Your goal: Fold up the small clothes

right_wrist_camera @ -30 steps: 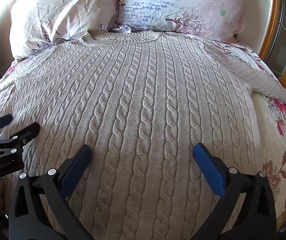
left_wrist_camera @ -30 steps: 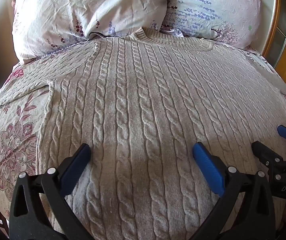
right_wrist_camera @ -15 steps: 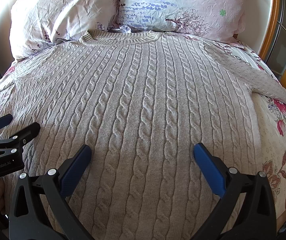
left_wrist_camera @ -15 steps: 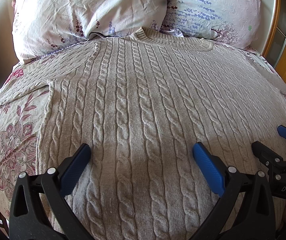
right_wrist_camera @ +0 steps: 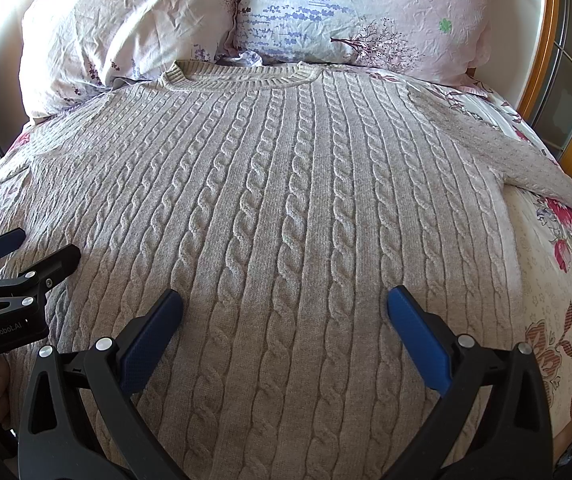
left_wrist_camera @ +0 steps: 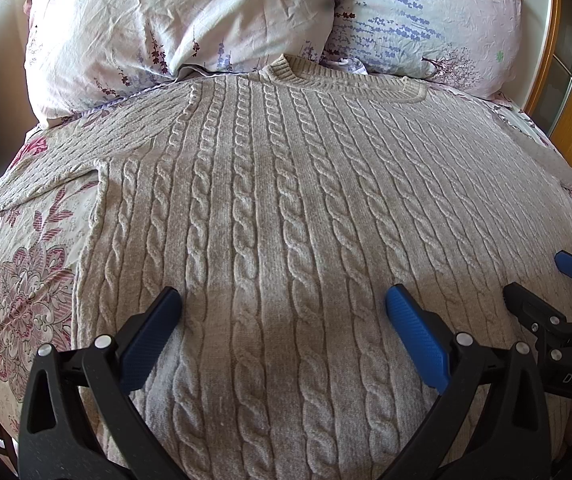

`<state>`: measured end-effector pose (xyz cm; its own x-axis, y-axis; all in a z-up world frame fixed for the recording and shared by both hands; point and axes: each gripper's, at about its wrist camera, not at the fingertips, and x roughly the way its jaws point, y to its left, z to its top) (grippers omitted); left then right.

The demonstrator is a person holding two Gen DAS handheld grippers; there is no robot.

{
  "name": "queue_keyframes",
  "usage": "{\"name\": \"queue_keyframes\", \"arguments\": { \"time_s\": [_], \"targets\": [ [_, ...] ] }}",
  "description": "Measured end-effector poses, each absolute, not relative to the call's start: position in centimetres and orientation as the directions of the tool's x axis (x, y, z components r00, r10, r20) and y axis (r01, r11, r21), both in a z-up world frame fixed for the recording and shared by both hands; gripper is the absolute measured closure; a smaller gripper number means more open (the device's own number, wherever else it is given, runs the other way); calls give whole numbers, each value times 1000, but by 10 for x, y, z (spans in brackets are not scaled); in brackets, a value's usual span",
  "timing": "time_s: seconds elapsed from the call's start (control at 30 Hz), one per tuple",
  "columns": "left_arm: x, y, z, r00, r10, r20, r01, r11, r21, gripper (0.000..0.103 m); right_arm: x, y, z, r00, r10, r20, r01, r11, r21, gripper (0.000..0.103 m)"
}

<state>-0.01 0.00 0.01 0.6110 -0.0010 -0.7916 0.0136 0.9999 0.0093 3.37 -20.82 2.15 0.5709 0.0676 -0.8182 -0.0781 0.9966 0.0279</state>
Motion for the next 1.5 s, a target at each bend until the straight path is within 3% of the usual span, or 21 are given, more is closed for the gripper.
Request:
{"name": "queue_keyframes", "arguments": {
  "time_s": [1.2,1.37,1.5],
  "targets": [
    [0,0,0,612,-1,-791,14,1000,9,2,34,-208,21,571,69,-818,-80,996,28,1],
    [0,0,0,611,-1,-791,13,1000,9,2,44,-217,28,521,158,-839,-186,980,69,1],
    [2,-1,3,606,1,-795,10,1000,10,2,66,-307,55,613,117,-781,71,977,202,1]
  ]
}}
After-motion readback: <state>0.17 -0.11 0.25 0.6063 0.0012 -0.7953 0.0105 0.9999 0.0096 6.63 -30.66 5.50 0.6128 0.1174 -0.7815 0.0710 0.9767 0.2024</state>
